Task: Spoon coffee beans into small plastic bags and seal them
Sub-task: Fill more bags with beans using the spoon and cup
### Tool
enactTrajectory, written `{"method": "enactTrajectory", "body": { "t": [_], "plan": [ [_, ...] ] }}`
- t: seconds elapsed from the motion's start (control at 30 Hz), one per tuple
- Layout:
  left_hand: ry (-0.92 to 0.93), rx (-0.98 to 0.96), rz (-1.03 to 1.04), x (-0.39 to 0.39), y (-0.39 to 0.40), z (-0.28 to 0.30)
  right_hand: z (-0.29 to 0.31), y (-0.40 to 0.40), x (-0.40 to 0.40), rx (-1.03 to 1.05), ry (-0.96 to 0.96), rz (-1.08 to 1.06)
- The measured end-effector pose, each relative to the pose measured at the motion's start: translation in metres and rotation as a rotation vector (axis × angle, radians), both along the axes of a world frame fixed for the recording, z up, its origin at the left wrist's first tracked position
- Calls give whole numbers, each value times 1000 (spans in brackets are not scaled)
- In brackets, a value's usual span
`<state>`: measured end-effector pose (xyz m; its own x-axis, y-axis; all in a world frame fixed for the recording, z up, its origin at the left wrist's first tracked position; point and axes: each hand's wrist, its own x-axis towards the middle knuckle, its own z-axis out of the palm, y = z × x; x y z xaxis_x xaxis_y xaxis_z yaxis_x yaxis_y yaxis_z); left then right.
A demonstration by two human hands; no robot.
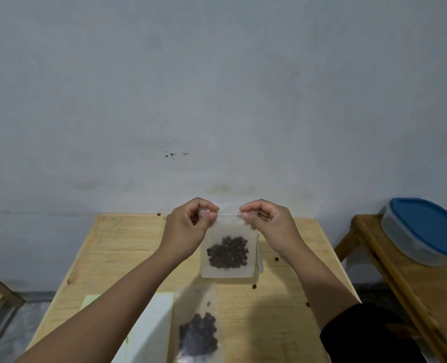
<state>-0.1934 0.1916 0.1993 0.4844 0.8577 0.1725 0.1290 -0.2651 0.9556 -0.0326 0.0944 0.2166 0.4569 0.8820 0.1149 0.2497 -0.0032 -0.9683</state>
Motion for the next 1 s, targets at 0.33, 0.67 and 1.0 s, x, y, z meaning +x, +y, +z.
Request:
{"method": "enactTrajectory", "body": {
  "t": [0.33,0.67,1.0],
  "plan": [
    [100,96,-19,2,-8,-4,-16,14,-22,-18,-2,-53],
    [103,-152,90,-20,13,-39,-54,10,-41,-148,77,-15],
    [542,-216,-2,-63,-33,-149,-165,-20,-87,-558,-34,-90]
  ]
}}
